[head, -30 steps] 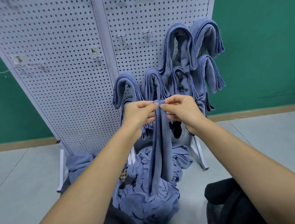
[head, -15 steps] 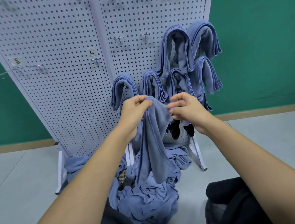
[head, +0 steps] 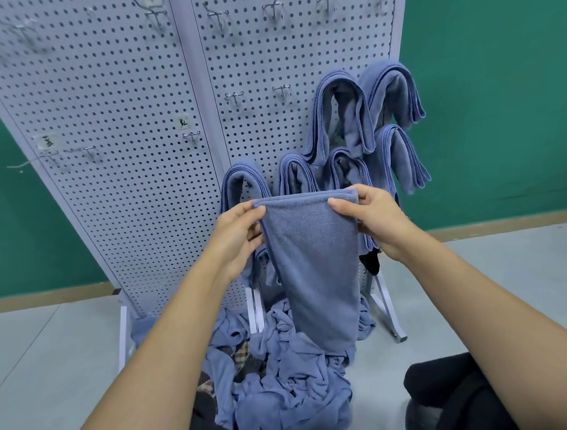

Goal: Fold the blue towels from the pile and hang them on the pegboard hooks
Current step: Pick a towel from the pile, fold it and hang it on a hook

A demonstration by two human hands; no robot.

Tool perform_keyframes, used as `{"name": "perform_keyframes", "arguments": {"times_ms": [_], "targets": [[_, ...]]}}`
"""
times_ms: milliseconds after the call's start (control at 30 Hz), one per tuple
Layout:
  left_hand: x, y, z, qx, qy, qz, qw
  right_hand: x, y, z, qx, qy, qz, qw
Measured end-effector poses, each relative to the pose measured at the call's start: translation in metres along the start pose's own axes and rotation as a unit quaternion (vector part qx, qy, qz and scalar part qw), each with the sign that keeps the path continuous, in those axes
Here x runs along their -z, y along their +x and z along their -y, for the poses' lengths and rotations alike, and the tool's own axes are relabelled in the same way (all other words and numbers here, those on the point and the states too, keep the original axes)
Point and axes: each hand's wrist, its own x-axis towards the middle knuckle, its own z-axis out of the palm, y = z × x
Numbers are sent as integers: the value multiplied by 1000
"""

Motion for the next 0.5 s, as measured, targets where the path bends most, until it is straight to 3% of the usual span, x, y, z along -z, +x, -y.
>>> {"name": "perform_keyframes", "arguments": {"times_ms": [167, 267, 500], "targets": [[-16, 0, 7, -12, 6, 9, 1000, 13, 0, 2, 36, -61, -34, 997], [-31, 1, 8, -30, 29, 22, 999, 23, -1, 4, 77, -191, -40, 978], [-53, -1, 2, -40, 27, 98, 994, 17, 3, 23, 118, -400, 86, 905]]}}
